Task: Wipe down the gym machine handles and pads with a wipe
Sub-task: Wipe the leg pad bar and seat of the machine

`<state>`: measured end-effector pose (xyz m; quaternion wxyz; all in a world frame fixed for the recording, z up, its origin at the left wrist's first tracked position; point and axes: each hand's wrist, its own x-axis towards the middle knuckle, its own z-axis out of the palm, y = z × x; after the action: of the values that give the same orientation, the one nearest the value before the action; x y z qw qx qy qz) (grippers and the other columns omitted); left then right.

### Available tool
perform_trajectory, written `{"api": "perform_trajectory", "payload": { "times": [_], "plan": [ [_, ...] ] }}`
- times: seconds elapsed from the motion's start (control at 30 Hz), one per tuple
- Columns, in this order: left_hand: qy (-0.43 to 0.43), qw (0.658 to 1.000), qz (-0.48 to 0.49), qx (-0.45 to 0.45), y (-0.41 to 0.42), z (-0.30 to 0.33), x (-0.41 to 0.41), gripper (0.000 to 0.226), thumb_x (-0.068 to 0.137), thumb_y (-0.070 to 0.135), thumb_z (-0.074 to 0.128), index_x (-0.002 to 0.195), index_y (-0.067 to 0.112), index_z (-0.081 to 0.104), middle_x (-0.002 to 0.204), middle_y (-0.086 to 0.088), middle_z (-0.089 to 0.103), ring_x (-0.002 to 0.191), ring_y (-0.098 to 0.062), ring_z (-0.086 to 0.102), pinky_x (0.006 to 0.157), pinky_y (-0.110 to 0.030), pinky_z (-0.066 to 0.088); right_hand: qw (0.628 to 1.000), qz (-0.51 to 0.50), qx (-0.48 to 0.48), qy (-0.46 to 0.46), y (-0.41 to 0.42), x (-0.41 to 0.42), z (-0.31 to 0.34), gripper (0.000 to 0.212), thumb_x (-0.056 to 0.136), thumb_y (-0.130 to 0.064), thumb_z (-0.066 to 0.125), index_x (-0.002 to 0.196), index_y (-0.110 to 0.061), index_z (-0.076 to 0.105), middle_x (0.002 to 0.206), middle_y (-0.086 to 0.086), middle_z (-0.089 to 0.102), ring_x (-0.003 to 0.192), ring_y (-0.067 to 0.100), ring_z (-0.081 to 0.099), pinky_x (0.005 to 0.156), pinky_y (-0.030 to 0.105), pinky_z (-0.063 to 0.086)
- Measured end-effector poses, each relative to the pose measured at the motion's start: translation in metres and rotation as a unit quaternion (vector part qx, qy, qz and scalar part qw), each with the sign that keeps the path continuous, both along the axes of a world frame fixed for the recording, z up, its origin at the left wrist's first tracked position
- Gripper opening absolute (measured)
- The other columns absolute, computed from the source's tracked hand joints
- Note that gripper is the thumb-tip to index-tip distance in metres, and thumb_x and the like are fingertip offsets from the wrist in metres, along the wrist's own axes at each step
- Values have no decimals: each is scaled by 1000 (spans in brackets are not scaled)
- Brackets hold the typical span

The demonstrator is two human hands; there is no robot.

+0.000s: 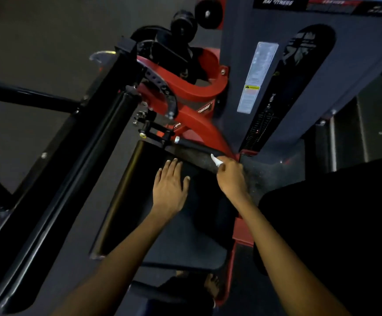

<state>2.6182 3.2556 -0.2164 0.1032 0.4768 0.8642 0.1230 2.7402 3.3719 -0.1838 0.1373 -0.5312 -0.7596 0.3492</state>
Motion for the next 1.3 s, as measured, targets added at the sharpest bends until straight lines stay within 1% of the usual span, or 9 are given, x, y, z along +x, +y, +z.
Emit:
{"api": "perform_trajectory", "payload": {
  "times": [0.1, 0.2, 0.43, 0.63, 0.77, 0.9, 1.0, 1.17, 1.3],
  "plan": [
    [-1, 1000, 18, 3, 27, -42, -19, 51, 100, 33, 43, 144, 6, 41, 153, -9, 36, 146, -23, 24, 117, -41, 18, 1000, -6, -24, 1, 27, -16, -36, 45, 87, 2, 41, 122, -15, 64, 115, 18, 65, 107, 36, 59, 90, 36, 46],
    [5, 1000, 26, -4, 50, -87, -37, 61, 96, 41, 29, 141, 4, 45, 150, -12, 41, 144, -27, 30, 115, -44, 24, 999, -3, -35, -12, 51, -32, -71, 45, 89, 1, 41, 123, -16, 63, 114, 18, 65, 105, 36, 59, 87, 36, 46],
    [15, 998, 37, -50, 85, -198, -77, 61, 93, 39, 28, 136, 3, 51, 145, -14, 47, 138, -29, 40, 110, -47, 32, 998, 12, -53, -36, 88, -61, -154, 43, 93, 1, 41, 127, -17, 60, 129, 11, 59, 120, 26, 50, 91, 16, 27],
    [50, 991, 82, -98, 92, -271, -103, 64, 96, 42, 20, 150, 8, 31, 158, -9, 25, 147, -25, 20, 118, -45, 9, 994, -41, -99, 17, 120, -80, -219, 37, 96, -7, 38, 126, -11, 60, 125, 9, 61, 116, 23, 54, 77, 6, 29],
    [120, 984, 93, -98, 90, -299, -102, 61, 98, 38, 24, 152, 9, 22, 160, -6, 16, 148, -23, 11, 118, -41, -4, 986, -74, -126, 82, 153, -85, -263, 31, 96, -11, 39, 120, -6, 58, 116, 14, 62, 110, 27, 58, 94, 31, 44],
    [160, 979, 98, -77, 90, -307, -102, 62, 97, 36, 26, 151, 8, 23, 160, -7, 18, 148, -23, 11, 118, -41, -4, 987, -57, -54, 142, 164, -108, -275, 34, 91, -1, 47, 119, -11, 63, 114, 3, 64, 101, 8, 58, 90, 10, 44],
    [177, 975, 105, -83, 92, -309, -101, 62, 96, 37, 25, 151, 8, 24, 160, -6, 17, 148, -22, 10, 118, -41, -4, 988, 0, 41, 148, 166, -148, -280, 37, 88, 8, 49, 121, -5, 62, 116, 5, 57, 103, 8, 49, 83, -5, 33],
    [179, 973, 111, -95, 92, -309, -99, 62, 98, 39, 25, 154, 12, 18, 162, -4, 10, 149, -20, 4, 119, -43, -1, 951, 273, 104, 103, 163, -210, -299, 42, 90, 9, 40, 129, -1, 55, 137, 15, 51, 128, 25, 47, 109, 30, 35],
    [177, 973, 120, -91, 92, -308, -98, 63, 98, 39, 25, 154, 12, 20, 162, -3, 11, 150, -20, 4, 119, -42, -1, 897, 372, 229, 66, 169, -176, -327, 54, 81, 13, 38, 131, -3, 53, 138, 12, 51, 129, 25, 47, 108, 32, 38]
  ]
}}
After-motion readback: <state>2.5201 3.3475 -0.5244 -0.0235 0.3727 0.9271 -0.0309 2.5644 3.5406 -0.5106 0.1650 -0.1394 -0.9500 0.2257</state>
